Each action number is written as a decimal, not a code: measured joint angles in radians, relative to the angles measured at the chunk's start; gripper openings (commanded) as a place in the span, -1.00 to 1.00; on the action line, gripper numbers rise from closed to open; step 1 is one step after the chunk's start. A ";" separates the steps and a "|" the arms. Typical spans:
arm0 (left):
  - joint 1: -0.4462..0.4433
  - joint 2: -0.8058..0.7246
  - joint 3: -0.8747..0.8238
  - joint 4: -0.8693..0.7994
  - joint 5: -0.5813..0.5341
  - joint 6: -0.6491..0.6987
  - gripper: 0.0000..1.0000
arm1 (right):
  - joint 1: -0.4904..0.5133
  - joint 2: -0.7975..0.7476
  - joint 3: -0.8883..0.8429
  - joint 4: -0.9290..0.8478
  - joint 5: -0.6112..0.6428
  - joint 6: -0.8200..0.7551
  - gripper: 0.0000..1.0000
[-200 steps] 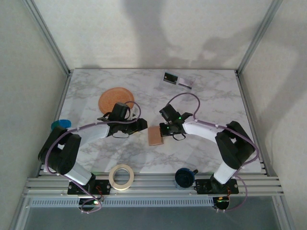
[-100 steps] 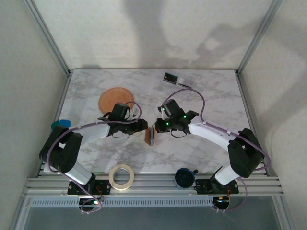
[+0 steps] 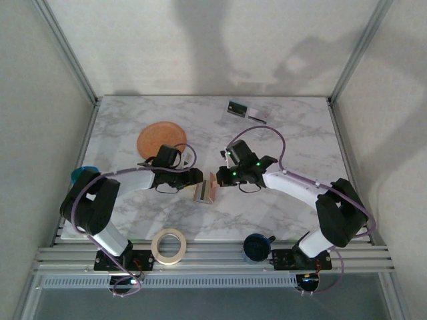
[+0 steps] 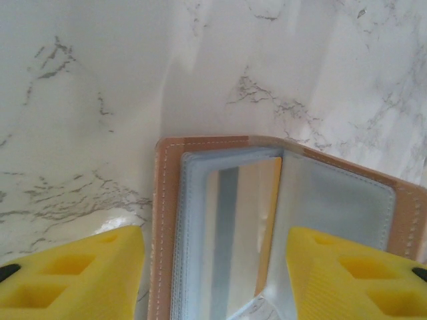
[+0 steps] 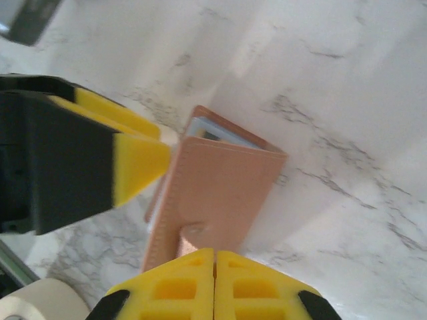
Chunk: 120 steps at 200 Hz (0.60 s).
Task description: Put the credit cards into the card holder
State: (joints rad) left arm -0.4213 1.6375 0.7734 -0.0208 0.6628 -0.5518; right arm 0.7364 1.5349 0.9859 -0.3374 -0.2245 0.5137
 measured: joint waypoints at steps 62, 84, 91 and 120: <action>0.000 0.029 0.004 -0.006 0.000 0.007 0.07 | -0.056 0.000 -0.080 -0.065 0.068 -0.014 -1.00; -0.003 0.035 0.012 -0.010 0.001 0.008 0.06 | -0.065 0.000 -0.093 -0.071 0.087 -0.026 -0.72; -0.004 0.040 0.019 -0.011 0.001 0.011 0.06 | -0.068 0.000 -0.098 -0.072 0.092 -0.029 -0.66; -0.018 0.050 0.039 -0.012 0.000 0.013 0.04 | -0.076 -0.002 -0.103 -0.075 0.097 -0.054 -0.51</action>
State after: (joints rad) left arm -0.4393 1.6878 0.8127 -0.0330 0.6624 -0.5388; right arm 0.6609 1.5330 0.8833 -0.4122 -0.1276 0.4599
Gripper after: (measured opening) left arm 0.528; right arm 0.211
